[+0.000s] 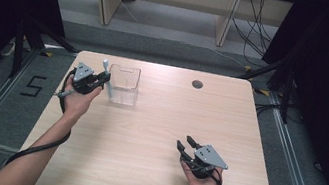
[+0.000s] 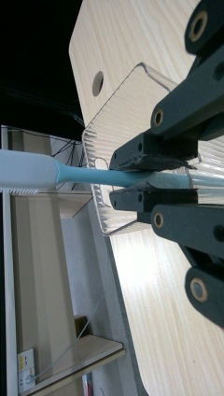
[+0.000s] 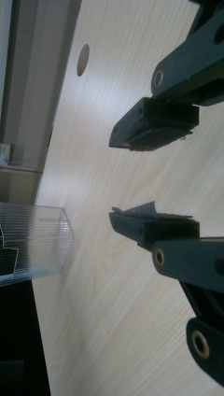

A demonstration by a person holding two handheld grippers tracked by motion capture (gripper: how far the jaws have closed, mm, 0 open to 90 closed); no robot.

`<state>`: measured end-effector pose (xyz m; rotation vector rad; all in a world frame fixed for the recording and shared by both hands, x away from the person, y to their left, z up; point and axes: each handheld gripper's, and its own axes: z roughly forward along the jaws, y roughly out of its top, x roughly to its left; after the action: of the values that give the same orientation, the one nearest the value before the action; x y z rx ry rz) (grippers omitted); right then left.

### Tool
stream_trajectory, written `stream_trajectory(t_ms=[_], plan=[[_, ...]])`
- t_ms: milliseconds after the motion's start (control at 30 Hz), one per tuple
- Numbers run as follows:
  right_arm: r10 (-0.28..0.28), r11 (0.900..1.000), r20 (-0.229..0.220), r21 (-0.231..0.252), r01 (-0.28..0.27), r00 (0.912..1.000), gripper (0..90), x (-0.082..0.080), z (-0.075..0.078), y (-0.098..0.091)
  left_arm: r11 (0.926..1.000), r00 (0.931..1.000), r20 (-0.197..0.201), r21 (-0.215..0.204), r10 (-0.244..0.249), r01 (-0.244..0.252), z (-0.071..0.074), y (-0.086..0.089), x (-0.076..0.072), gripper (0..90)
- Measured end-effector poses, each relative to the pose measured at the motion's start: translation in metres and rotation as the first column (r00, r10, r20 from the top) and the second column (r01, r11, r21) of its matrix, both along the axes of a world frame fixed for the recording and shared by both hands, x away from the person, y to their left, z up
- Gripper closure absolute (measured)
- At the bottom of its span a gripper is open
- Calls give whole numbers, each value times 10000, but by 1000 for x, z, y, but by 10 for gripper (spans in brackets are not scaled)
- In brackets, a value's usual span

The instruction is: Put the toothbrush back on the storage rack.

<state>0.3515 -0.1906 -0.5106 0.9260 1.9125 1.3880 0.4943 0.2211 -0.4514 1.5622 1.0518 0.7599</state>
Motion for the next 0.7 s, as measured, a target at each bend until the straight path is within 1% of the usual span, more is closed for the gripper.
stream_trajectory(t_ms=[133,167,233,267,300,433,467,533,567,600,633,700], plan=[[-45,10000,22,54,45,10000,579,0,0,0,10000,10000,-78,37,40,-40,-1,0,1,794],[-174,9993,-373,313,185,9992,579,-3,0,2,10000,9999,-105,35,58,-57,-2,0,1,794],[-163,9994,-338,287,173,9993,579,-3,0,2,10000,9999,-142,54,59,-58,-2,0,2,794],[-139,9997,-217,202,144,9997,578,-2,0,1,10000,9999,-158,56,62,-61,-3,0,2,794],[-75,10000,0,51,75,10000,578,0,0,0,9999,9998,-168,81,60,-58,-3,0,2,793],[-60,10000,28,42,60,10000,578,0,0,0,9997,9999,-140,227,67,-64,-3,0,3,794],[-28,9995,-321,302,38,9995,578,-2,0,2,9997,9999,-157,225,73,-69,-3,0,3,794],[-48,9996,-328,292,57,9995,578,-2,0,2,9997,9998,-183,222,77,-73,-4,0,3,794],[-36,10000,-39,70,36,10000,578,0,0,0,9997,9998,-194,231,82,-78,-4,0,3,794],[-76,9999,-102,112,77,9999,578,-1,0,0,9997,9998,-192,233,87,-82,-4,0,3,793],[-138,9993,-388,337,151,9992,578,-3,-1,2,9997,9998,-195,243,86,-81,-4,0,3,793],[-164,9994,-376,290,175,9992,578,-3,0,2,9997,9998,-164,231,71,-67,-5,0,4,793]])
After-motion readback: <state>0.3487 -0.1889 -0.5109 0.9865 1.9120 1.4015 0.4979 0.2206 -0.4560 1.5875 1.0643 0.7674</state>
